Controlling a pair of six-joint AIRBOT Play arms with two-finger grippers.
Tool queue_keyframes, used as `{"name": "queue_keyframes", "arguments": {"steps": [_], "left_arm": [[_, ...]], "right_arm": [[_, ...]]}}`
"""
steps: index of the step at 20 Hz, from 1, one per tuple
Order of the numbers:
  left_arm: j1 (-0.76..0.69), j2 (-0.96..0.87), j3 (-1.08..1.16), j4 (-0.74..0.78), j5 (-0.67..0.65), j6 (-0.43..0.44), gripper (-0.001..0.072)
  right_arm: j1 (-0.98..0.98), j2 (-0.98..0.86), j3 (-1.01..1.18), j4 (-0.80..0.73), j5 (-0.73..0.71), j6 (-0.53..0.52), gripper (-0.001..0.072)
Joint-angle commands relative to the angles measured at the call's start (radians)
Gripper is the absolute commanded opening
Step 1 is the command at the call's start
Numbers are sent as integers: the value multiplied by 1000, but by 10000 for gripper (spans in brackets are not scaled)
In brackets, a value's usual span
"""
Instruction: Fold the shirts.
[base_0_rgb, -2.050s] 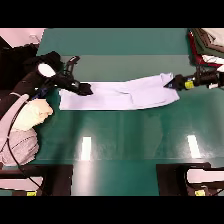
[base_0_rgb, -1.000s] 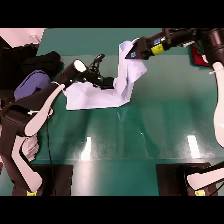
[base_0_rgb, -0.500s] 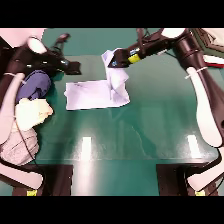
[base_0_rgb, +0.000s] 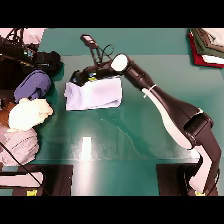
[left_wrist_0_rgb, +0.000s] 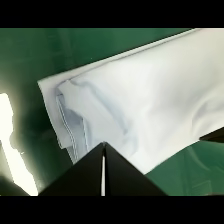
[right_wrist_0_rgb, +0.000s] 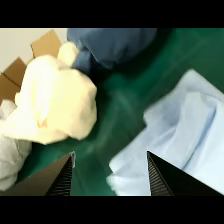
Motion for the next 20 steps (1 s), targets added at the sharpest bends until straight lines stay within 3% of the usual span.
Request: {"name": "queue_keyframes", "arguments": {"steps": [1,6,10,13,14,15,20], "left_arm": [[9,10,0,1,-36,2,23],[9,9,-1,0,-44,2,23],[9,9,-1,0,-35,2,23],[9,9,-1,0,-36,2,23],[9,9,-1,0,-36,2,23],[9,9,-1,0,-34,2,23],[9,9,-1,-3,-29,2,23]], "right_arm": [[3,10,0,6,-74,-35,533],[-240,115,-116,6,284,18,532],[-448,153,-313,10,410,95,532],[-520,151,-438,19,405,113,551],[-525,151,-476,19,386,113,675],[-522,151,-515,28,365,113,701],[-456,95,-578,158,268,111,698]]}}
